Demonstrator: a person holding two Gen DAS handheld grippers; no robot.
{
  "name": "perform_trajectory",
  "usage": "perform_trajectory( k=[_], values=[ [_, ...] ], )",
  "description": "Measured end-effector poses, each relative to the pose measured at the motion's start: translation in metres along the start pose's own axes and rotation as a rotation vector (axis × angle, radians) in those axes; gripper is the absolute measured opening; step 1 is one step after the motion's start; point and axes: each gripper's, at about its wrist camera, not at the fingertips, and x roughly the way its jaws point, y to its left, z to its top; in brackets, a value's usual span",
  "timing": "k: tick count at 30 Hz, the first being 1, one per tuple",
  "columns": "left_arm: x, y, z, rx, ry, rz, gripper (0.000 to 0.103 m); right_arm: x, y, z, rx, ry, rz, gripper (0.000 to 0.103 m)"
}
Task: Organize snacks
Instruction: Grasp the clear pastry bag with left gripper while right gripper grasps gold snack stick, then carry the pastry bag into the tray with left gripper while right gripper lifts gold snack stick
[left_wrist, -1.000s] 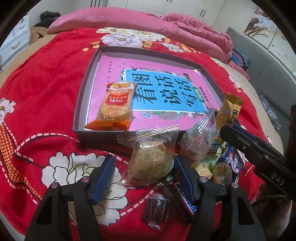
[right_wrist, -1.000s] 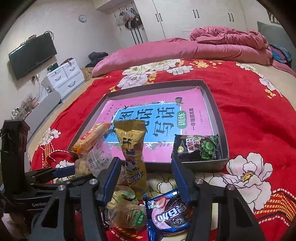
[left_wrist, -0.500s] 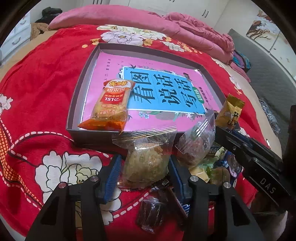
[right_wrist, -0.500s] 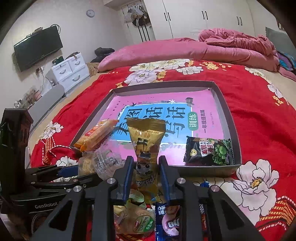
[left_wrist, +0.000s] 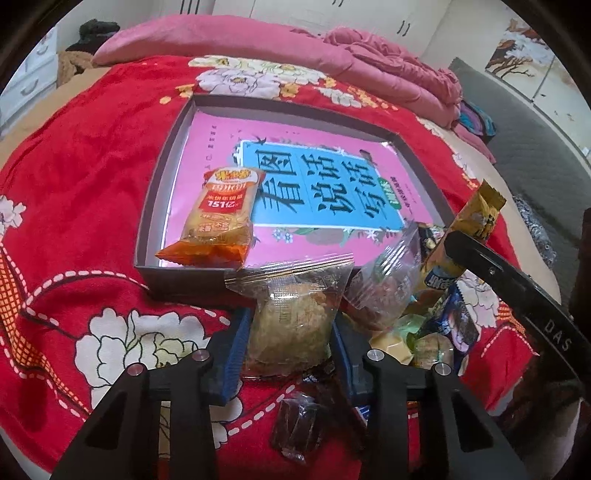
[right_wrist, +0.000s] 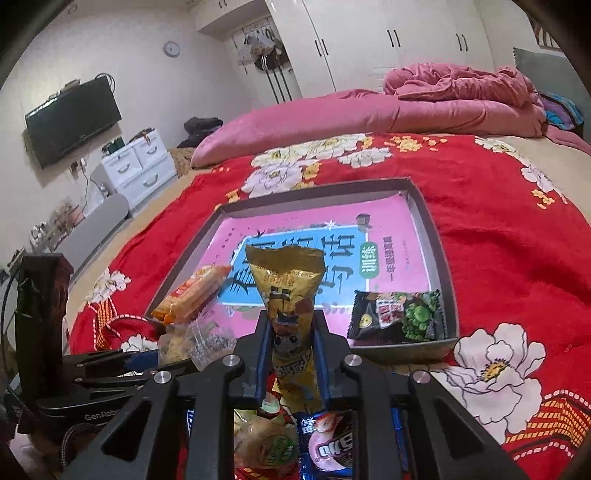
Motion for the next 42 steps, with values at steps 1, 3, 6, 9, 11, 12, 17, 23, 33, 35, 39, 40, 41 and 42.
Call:
perform_trajectory(
  k=[1, 3, 6, 9, 11, 12, 17, 23, 33, 35, 39, 40, 41, 42],
  values=[
    [-0.003, 0.0, 0.0, 0.002, -0.01, -0.002, 0.043, -0.002, -0.002, 0.001, 0.008, -0.006, 0.003, 0.021],
    [-0.009, 0.001, 0.0, 0.008, -0.034, 0.0, 0.042, -0.006, -0.006, 0.002, 0.027, -0.018, 0.01, 0.021],
    [-0.017, 0.005, 0.002, -0.003, -0.062, -0.012, 0.042, -0.011, -0.012, 0.005, 0.043, -0.035, 0.008, 0.021],
    [-0.022, 0.011, 0.004, -0.024, -0.082, -0.019, 0.042, -0.015, -0.015, 0.006, 0.062, -0.052, 0.01, 0.021],
    [-0.025, 0.013, 0.005, -0.031, -0.091, -0.022, 0.042, -0.018, -0.017, 0.006, 0.076, -0.061, 0.014, 0.021],
    [-0.026, 0.014, 0.005, -0.031, -0.096, -0.022, 0.042, -0.019, -0.017, 0.007, 0.077, -0.065, 0.011, 0.021],
    [-0.027, 0.022, 0.01, -0.058, -0.11, -0.015, 0.042, -0.022, -0.019, 0.007, 0.082, -0.073, 0.009, 0.021],
    [-0.028, 0.038, 0.021, -0.112, -0.144, -0.021, 0.042, -0.024, -0.018, 0.007, 0.081, -0.084, 0.01, 0.021],
    [-0.024, 0.043, 0.031, -0.104, -0.168, -0.006, 0.042, -0.027, -0.021, 0.011, 0.105, -0.111, 0.014, 0.021],
    [-0.022, 0.043, 0.034, -0.104, -0.169, 0.001, 0.042, -0.028, -0.022, 0.012, 0.107, -0.12, 0.013, 0.021],
    [-0.021, 0.044, 0.036, -0.101, -0.178, 0.006, 0.042, -0.032, -0.023, 0.014, 0.117, -0.146, 0.006, 0.021],
    [-0.02, 0.043, 0.037, -0.097, -0.18, 0.01, 0.042, -0.033, -0.024, 0.015, 0.122, -0.152, 0.005, 0.021],
    [-0.019, 0.043, 0.039, -0.094, -0.183, 0.013, 0.042, -0.033, -0.026, 0.015, 0.129, -0.157, 0.002, 0.021],
    [-0.019, 0.043, 0.039, -0.091, -0.184, 0.014, 0.042, -0.034, -0.028, 0.016, 0.137, -0.161, 0.001, 0.021]
  ],
)
